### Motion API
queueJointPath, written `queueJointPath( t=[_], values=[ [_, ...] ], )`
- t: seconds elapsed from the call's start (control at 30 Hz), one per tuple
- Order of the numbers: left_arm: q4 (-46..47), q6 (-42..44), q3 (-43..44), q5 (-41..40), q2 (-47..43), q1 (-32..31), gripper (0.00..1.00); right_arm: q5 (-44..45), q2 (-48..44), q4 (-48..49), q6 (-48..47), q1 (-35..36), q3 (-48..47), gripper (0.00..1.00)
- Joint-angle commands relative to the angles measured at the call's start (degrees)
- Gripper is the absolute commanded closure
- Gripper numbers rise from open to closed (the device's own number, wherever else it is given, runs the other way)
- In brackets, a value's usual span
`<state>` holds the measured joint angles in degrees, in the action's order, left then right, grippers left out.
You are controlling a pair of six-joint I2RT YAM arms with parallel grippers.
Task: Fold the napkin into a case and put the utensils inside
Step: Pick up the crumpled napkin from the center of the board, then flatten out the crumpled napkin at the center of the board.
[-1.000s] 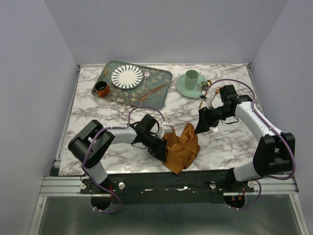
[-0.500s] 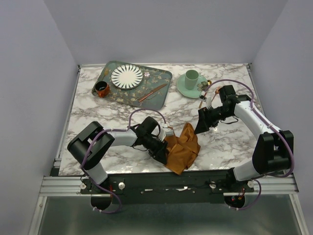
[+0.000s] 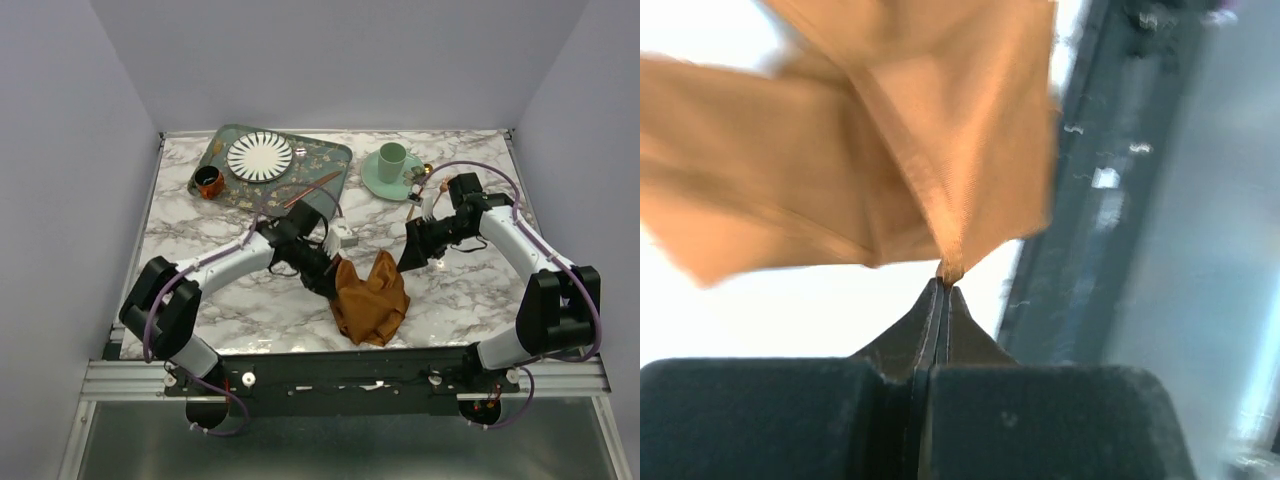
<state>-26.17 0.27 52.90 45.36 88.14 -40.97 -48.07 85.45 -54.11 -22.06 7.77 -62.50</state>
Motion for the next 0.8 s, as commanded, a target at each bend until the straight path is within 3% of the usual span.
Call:
queueJointPath(
  t=[0.0, 0.07, 0.17, 0.27, 0.37, 0.53, 0.77],
  values=[
    [-29.6, 25.1, 17.4, -14.7, -0.1, 5.3, 1.0, -0.9, 0.5, 2.5, 0.3, -0.3, -1.6, 0.21],
    [-31.0, 32.9, 18.7, -24.1, -4.4, 9.2, 1.0, -1.8, 1.3, 2.7, 0.7, -0.3, -2.7, 0.21],
    [-31.1, 47.0, 17.0, -37.4, -11.5, 9.7, 1.0, -3.7, 1.9, 4.2, 2.4, -0.3, -3.7, 0.22],
    [-30.3, 50.3, 13.6, -39.7, -16.8, 11.1, 1.0, -6.6, 3.2, 7.3, 4.9, 0.5, -4.6, 0.22],
    [-30.0, 46.6, 12.7, -35.2, -19.1, 10.9, 1.0, -9.5, 3.8, 10.3, 6.9, 3.3, -6.2, 0.19],
    [-26.8, 36.2, 14.9, -24.7, -17.7, 9.2, 1.0, -7.1, 2.0, 21.6, 12.7, 12.4, -7.7, 0.01],
    [-23.5, 34.5, 13.8, -16.3, -18.4, 9.1, 1.0, -5.0, 8.6, 34.9, 19.9, 21.1, -9.9, 0.0]
  ],
)
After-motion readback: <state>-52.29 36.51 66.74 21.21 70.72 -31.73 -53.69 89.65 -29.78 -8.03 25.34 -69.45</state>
